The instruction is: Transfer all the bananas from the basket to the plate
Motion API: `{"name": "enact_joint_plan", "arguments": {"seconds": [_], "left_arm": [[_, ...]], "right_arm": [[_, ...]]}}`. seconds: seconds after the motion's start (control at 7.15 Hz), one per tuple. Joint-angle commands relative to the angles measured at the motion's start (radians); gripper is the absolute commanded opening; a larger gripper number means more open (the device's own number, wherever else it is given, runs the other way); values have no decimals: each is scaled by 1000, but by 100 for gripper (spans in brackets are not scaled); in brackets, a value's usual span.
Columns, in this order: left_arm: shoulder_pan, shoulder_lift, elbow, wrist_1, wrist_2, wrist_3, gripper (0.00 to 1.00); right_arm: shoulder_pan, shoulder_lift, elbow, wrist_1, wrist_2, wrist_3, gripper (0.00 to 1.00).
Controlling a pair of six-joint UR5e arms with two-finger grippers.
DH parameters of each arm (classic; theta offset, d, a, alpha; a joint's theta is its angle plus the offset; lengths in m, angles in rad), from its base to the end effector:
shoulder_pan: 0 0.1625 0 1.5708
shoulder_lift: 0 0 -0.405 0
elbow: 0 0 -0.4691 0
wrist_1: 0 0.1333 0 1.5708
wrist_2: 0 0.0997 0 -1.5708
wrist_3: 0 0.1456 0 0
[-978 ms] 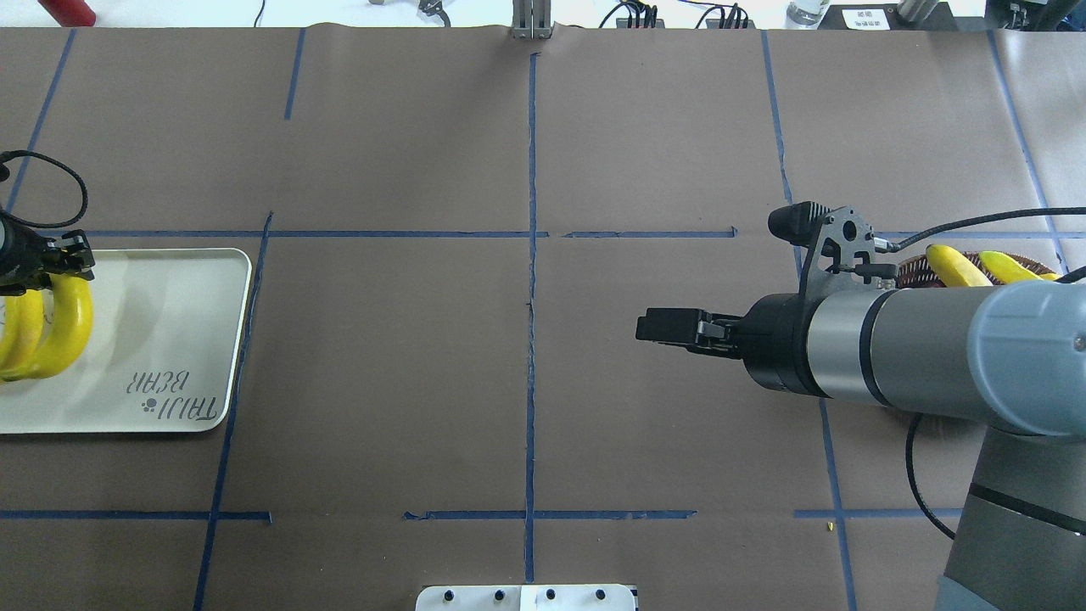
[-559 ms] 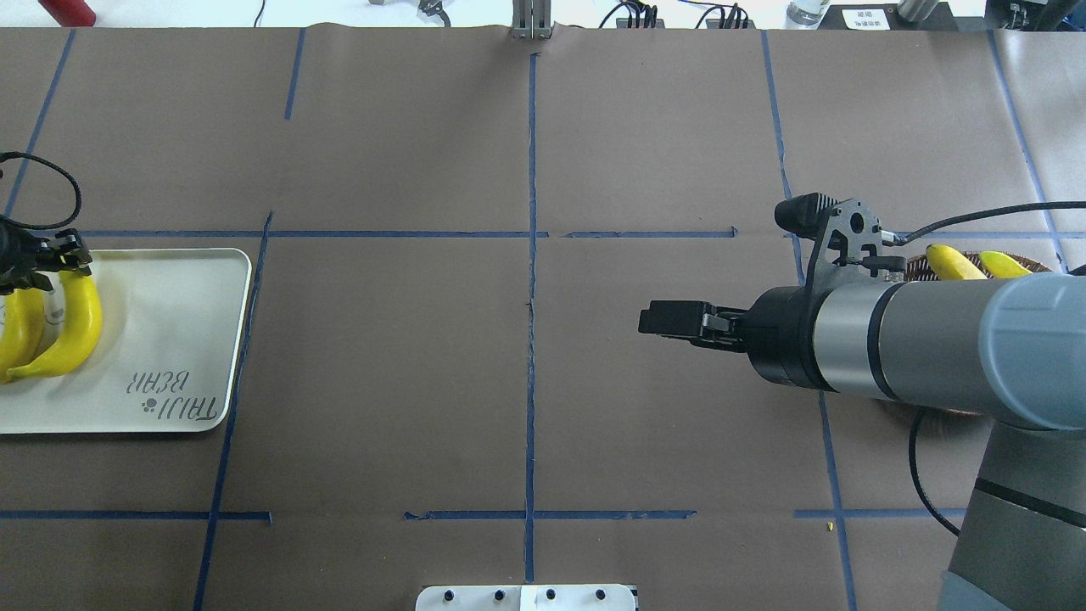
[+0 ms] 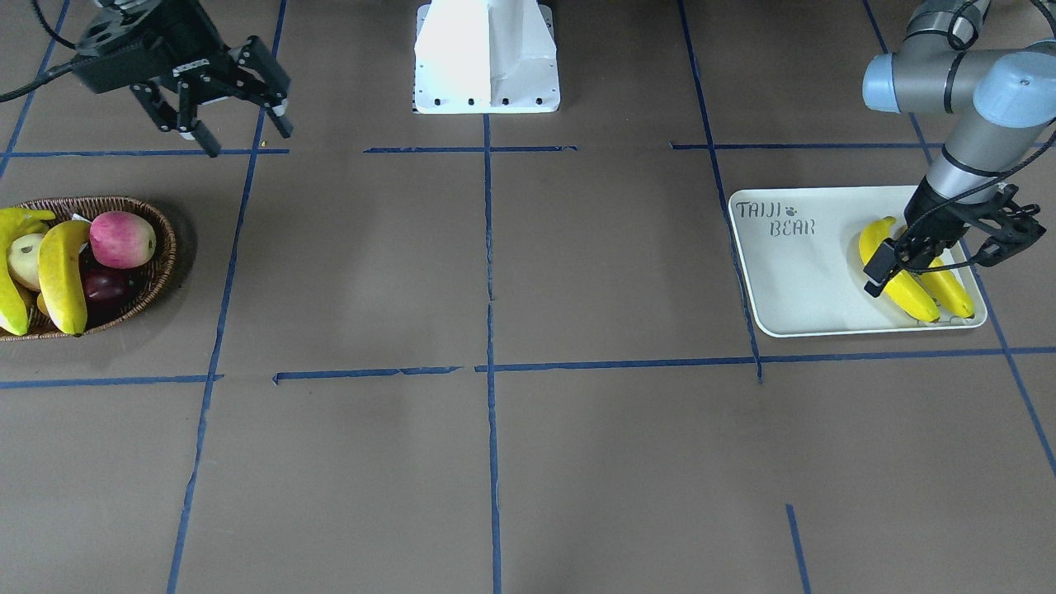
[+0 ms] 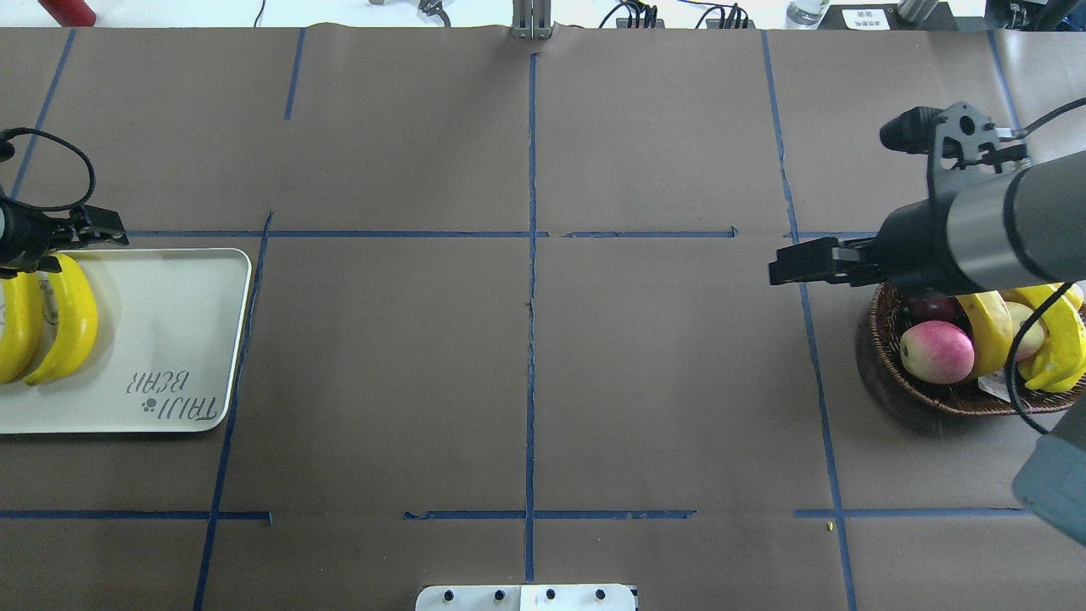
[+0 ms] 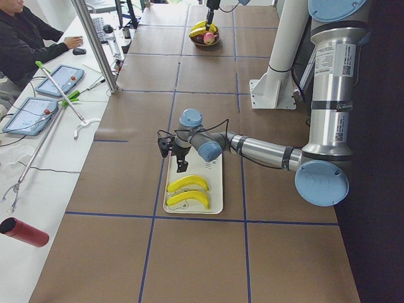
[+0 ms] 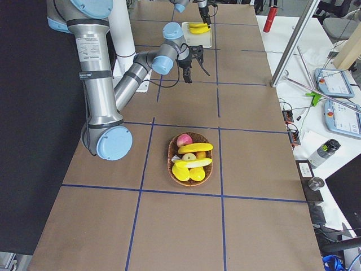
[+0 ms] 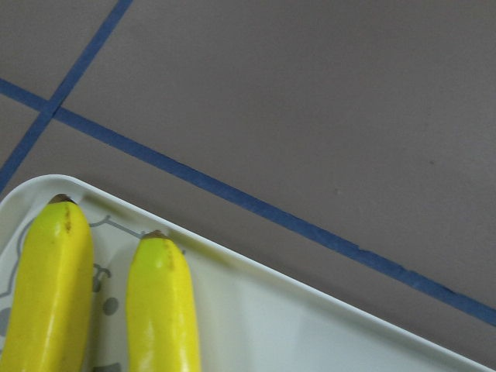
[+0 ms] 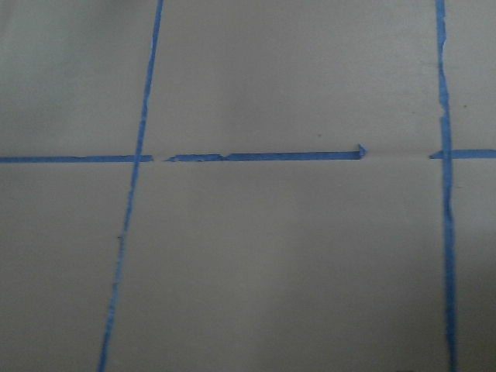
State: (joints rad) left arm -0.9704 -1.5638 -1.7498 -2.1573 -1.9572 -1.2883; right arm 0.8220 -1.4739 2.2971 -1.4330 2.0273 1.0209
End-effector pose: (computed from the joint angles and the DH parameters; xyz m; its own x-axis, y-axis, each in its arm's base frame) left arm 0.2881 -0.5596 0.5165 0.5661 -0.3697 -0.7368 0.4790 0.8749 -0.0710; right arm -0.3050 -0.4297 0.2147 0.5475 -0.1000 0.8308 -0.1471 0.9659 0.2132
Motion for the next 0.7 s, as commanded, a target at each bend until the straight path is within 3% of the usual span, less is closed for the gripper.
{"name": "enact_joint_plan", "arguments": {"seconds": [0.0, 0.14, 0.28, 0.56], "left_arm": [[2, -4, -124, 10, -64, -5, 100], [5, -4, -163, 13, -71, -38, 100], [28, -30, -178, 13, -71, -116, 100], [106, -154, -178, 22, -86, -263, 100]], "right_arm": [[267, -212, -36, -3, 217, -372, 100], [399, -261, -106, -1, 367, -525, 100], [475, -323, -175, 5, 448, -645, 100], [490, -388, -333, 160, 502, -703, 100]]}}
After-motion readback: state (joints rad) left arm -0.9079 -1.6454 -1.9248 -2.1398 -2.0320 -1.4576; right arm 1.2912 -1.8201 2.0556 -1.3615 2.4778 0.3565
